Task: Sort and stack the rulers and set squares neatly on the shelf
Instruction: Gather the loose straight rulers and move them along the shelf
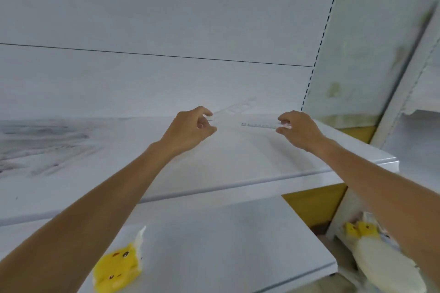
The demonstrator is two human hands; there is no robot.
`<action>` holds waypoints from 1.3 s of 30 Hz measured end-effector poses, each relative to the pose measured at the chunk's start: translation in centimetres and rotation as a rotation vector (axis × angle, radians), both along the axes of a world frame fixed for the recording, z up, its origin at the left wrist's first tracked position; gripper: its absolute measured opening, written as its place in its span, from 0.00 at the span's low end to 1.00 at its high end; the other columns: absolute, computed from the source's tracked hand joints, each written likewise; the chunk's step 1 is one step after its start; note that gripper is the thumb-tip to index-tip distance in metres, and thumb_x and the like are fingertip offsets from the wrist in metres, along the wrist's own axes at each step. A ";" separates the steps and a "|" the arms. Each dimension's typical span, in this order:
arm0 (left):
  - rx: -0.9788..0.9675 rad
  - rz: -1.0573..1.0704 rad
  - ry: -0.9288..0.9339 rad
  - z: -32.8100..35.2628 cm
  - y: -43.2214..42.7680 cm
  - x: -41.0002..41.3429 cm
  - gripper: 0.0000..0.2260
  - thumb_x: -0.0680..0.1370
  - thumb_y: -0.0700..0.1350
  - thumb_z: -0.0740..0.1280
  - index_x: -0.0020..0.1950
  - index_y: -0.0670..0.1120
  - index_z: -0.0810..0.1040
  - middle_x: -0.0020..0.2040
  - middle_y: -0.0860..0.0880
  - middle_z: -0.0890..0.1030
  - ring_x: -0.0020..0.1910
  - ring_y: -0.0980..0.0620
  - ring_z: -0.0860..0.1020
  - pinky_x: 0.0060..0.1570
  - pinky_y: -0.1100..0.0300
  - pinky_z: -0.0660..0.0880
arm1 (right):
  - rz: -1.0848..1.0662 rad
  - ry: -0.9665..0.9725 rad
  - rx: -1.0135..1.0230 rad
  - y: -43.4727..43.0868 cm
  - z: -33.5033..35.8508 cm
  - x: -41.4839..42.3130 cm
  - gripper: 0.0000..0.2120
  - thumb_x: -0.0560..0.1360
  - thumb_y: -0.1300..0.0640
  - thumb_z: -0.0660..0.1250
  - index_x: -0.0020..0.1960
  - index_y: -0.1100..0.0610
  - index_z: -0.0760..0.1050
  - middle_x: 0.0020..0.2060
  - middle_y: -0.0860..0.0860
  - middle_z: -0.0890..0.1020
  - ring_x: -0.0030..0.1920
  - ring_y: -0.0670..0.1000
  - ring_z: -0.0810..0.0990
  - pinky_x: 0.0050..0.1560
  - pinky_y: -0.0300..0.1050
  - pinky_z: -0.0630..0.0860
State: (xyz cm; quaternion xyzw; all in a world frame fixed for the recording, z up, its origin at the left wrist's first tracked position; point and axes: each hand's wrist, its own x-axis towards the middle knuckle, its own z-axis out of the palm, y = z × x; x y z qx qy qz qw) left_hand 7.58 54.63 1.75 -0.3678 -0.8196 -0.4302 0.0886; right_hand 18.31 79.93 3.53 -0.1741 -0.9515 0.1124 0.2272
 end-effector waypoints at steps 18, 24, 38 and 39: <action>-0.128 -0.008 -0.079 0.4 11.0 -0.7 0.10 0.71 0.48 0.72 0.52 0.55 0.78 0.51 0.53 0.80 0.51 0.58 0.76 0.47 0.70 0.66 | 0.029 0.018 -0.019 14.2 -2.6 -1.6 0.15 0.76 0.59 0.64 0.62 0.58 0.74 0.61 0.54 0.77 0.61 0.56 0.73 0.65 0.52 0.66; -0.070 0.100 -0.095 1.0 14.5 0.1 0.09 0.71 0.47 0.72 0.49 0.56 0.78 0.48 0.55 0.79 0.48 0.64 0.76 0.43 0.75 0.65 | 0.182 -0.029 -0.109 19.0 -2.2 -3.6 0.14 0.73 0.60 0.68 0.58 0.58 0.77 0.58 0.54 0.79 0.60 0.54 0.75 0.58 0.37 0.65; -0.068 0.220 -0.114 -0.5 21.6 2.4 0.09 0.71 0.46 0.71 0.51 0.54 0.79 0.51 0.56 0.78 0.48 0.61 0.74 0.43 0.75 0.64 | 0.328 -0.078 -0.255 22.2 -3.6 -4.5 0.11 0.73 0.59 0.63 0.53 0.53 0.81 0.57 0.51 0.80 0.57 0.49 0.75 0.54 0.36 0.66; -0.071 0.227 -0.109 -0.4 22.0 2.3 0.09 0.71 0.47 0.71 0.51 0.54 0.79 0.52 0.56 0.78 0.49 0.61 0.74 0.43 0.75 0.64 | 0.328 -0.074 -0.227 22.0 -3.6 -4.4 0.12 0.74 0.59 0.62 0.54 0.55 0.80 0.58 0.51 0.79 0.59 0.51 0.74 0.55 0.37 0.66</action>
